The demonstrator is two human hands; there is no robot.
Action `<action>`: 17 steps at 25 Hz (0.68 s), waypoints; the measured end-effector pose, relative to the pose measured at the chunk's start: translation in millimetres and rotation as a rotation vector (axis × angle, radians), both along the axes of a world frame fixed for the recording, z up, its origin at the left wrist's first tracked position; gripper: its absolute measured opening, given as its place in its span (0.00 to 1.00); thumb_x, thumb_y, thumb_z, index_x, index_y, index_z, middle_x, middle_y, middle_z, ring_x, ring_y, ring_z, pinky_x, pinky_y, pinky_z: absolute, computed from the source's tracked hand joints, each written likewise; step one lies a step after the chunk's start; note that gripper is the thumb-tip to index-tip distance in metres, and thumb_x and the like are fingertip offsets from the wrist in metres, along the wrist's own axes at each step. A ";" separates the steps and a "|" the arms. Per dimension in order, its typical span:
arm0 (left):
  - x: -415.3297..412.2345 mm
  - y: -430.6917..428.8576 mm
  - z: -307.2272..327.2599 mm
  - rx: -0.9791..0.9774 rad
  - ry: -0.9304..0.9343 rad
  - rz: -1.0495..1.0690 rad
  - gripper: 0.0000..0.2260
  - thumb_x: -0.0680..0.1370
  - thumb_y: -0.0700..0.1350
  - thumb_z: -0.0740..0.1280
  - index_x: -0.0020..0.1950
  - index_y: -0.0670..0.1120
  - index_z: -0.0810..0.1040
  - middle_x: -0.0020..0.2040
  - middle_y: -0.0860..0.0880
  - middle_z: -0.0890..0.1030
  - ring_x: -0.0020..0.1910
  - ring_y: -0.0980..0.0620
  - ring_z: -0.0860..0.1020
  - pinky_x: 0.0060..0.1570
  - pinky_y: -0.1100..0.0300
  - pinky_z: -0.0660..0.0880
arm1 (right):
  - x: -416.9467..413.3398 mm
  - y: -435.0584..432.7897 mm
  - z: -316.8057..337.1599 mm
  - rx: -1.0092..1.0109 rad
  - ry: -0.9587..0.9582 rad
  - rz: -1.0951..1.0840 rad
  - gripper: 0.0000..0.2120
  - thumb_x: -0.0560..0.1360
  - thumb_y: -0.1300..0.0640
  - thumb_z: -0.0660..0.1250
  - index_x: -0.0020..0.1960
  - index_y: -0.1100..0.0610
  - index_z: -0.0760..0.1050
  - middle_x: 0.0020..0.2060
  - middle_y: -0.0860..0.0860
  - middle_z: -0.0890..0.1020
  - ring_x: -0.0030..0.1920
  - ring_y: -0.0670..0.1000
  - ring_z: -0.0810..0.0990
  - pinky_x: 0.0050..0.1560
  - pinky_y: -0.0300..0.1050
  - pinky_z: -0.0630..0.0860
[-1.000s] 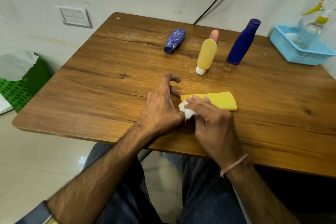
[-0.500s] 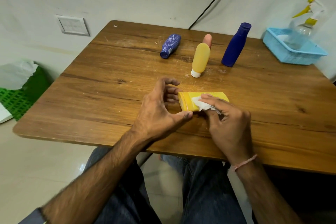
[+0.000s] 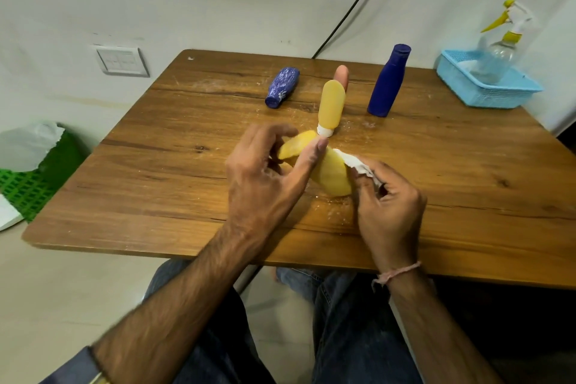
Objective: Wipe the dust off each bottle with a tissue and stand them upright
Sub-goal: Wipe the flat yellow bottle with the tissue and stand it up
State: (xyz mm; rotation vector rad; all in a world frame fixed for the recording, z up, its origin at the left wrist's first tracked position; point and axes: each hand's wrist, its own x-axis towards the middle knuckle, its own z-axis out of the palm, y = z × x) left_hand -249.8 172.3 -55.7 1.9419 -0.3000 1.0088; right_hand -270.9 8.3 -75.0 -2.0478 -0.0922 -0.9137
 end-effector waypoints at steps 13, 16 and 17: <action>5.7 4.2 17.9 0.239 0.035 -0.272 0.21 0.74 0.44 0.75 0.65 0.41 0.77 0.57 0.50 0.80 0.42 0.55 0.82 0.38 0.61 0.81 | 6.9 13.7 -2.0 0.199 0.099 -0.039 0.11 0.77 0.62 0.69 0.59 0.57 0.81 0.51 0.50 0.86 0.50 0.44 0.84 0.49 0.42 0.82; 1.7 4.6 11.4 0.198 0.051 -0.291 0.21 0.75 0.43 0.74 0.66 0.40 0.76 0.58 0.48 0.80 0.41 0.54 0.81 0.38 0.59 0.82 | 6.0 16.6 -3.5 0.205 0.090 -0.032 0.10 0.77 0.61 0.69 0.58 0.57 0.82 0.50 0.50 0.86 0.49 0.45 0.84 0.47 0.40 0.82; 2.8 6.1 11.4 0.196 0.065 -0.279 0.21 0.75 0.44 0.74 0.66 0.41 0.75 0.57 0.50 0.79 0.41 0.54 0.81 0.38 0.58 0.82 | 5.2 17.5 -2.4 0.211 0.069 -0.047 0.09 0.77 0.60 0.69 0.56 0.58 0.82 0.48 0.50 0.86 0.47 0.45 0.84 0.44 0.40 0.81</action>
